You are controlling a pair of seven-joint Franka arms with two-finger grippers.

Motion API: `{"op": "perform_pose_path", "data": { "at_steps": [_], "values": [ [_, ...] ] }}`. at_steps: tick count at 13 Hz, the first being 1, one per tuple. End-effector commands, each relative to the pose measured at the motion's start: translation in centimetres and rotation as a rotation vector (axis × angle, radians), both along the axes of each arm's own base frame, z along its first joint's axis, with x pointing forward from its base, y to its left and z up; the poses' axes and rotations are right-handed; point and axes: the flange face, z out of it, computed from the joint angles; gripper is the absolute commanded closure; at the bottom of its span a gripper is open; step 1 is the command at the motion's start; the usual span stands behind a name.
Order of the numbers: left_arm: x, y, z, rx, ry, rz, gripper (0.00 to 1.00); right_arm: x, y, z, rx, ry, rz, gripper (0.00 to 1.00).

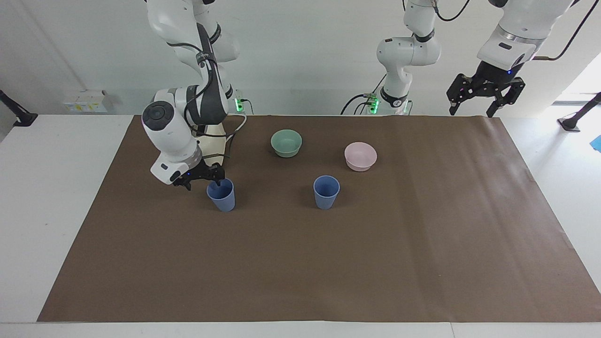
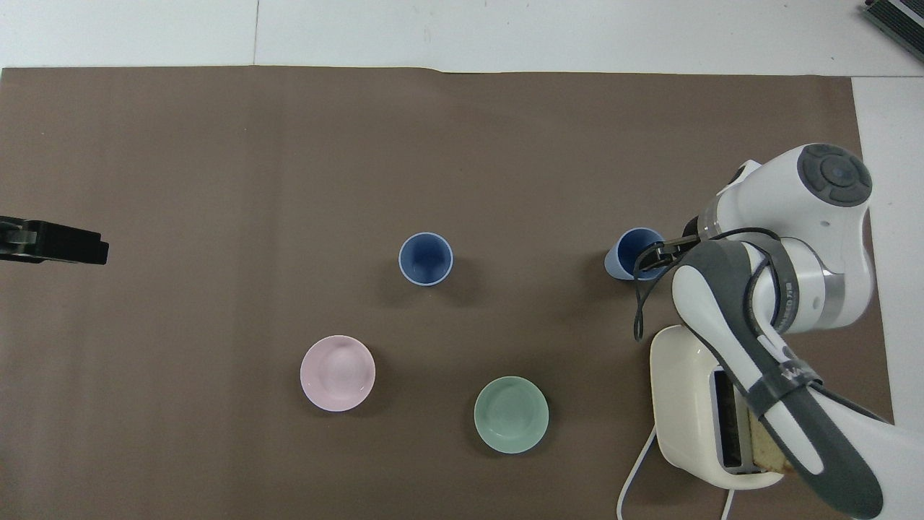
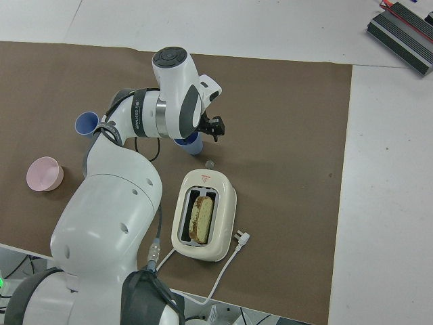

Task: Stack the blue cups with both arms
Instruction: 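Grasp the second blue cup with the right gripper and lift it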

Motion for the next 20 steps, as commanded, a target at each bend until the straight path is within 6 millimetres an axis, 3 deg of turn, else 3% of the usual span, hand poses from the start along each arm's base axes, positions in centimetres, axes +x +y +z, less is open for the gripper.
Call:
{"op": "perform_pose_path", "data": {
  "at_steps": [1, 2, 3, 4, 9, 11, 13, 15, 16, 20],
  "values": [
    [-0.3, 0.2, 1.2, -0.010, 0.004, 0.000, 0.00, -0.2, 0.3, -0.6, 0.013, -0.007, -0.009, 0.38],
    [-0.3, 0.2, 1.1, -0.012, 0.004, -0.002, 0.00, -0.2, 0.3, -0.7, 0.013, -0.006, -0.011, 0.72],
    [-0.4, 0.4, 1.0, -0.012, 0.007, 0.000, 0.00, -0.2, 0.3, -0.7, 0.013, -0.006, -0.011, 0.96],
    [-0.5, 0.4, 1.0, -0.011, 0.007, -0.002, 0.00, -0.2, 0.3, -0.8, 0.012, -0.003, -0.010, 1.00],
    [-0.8, 0.2, 0.8, -0.009, 0.009, -0.003, 0.00, 0.8, 0.3, -0.1, 0.013, -0.015, -0.013, 1.00],
    [-0.9, 0.3, 0.6, -0.004, 0.010, -0.002, 0.00, 1.4, 0.5, 2.2, 0.015, -0.016, -0.008, 1.00],
    [-0.9, 0.3, 0.6, -0.004, 0.010, -0.004, 0.00, 2.3, 1.1, 6.9, 0.027, 0.003, 0.000, 1.00],
    [-0.9, 0.3, 1.0, -0.008, 0.001, -0.001, 0.00, 2.7, 3.9, 11.3, 0.053, -0.009, -0.005, 1.00],
    [-0.5, 0.3, 1.2, -0.012, -0.020, 0.001, 0.00, 2.7, 6.2, 13.0, 0.059, -0.027, -0.013, 1.00],
    [-0.9, 0.4, 0.9, -0.010, 0.003, 0.008, 0.00, 1.5, 15.6, 16.4, 0.060, -0.084, -0.054, 1.00]
  ]
}}
